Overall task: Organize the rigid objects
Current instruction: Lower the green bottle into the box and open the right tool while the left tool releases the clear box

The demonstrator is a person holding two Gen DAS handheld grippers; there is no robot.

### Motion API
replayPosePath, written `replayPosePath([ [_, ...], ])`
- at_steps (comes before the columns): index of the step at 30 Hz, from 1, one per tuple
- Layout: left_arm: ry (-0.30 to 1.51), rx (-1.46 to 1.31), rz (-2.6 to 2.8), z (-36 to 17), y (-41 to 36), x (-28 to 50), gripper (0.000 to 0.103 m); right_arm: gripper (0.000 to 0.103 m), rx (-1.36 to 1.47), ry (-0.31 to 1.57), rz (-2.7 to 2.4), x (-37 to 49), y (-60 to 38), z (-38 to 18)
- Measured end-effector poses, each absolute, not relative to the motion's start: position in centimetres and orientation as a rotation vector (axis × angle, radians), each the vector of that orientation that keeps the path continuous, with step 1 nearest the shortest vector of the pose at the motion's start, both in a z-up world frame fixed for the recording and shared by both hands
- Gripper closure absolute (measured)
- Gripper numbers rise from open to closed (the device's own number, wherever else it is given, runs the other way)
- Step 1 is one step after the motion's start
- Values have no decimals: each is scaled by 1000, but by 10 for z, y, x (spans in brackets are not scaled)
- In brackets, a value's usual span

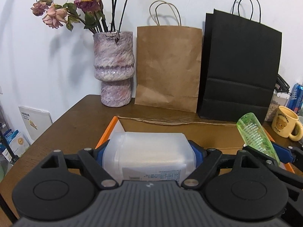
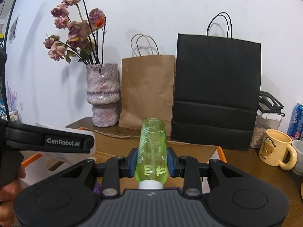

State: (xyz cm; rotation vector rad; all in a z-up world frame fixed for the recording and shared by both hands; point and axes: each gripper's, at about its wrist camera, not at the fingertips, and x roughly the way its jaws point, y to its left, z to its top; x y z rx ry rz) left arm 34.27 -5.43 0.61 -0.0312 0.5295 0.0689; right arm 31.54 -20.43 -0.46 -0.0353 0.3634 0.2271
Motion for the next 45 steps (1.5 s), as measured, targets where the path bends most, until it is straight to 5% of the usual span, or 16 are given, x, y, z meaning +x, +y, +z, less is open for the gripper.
replayPosePath([
  [6,543,-15,72,2,-55,345,19,71,-55,409,203,321,-205,-12],
  [8,536,-8,80,2,-55,344,8,69,-52,417,194,323,-207,-14],
  [12,519,-6,94,5,-54,343,0,16,-55,404,166,322,-210,-13],
  [14,528,-18,101,5,-53,344,0,2,-50,389,157,321,-212,-12],
  [45,520,-35,103,11,-49,324,0,0,-49,357,160,292,-219,-3],
])
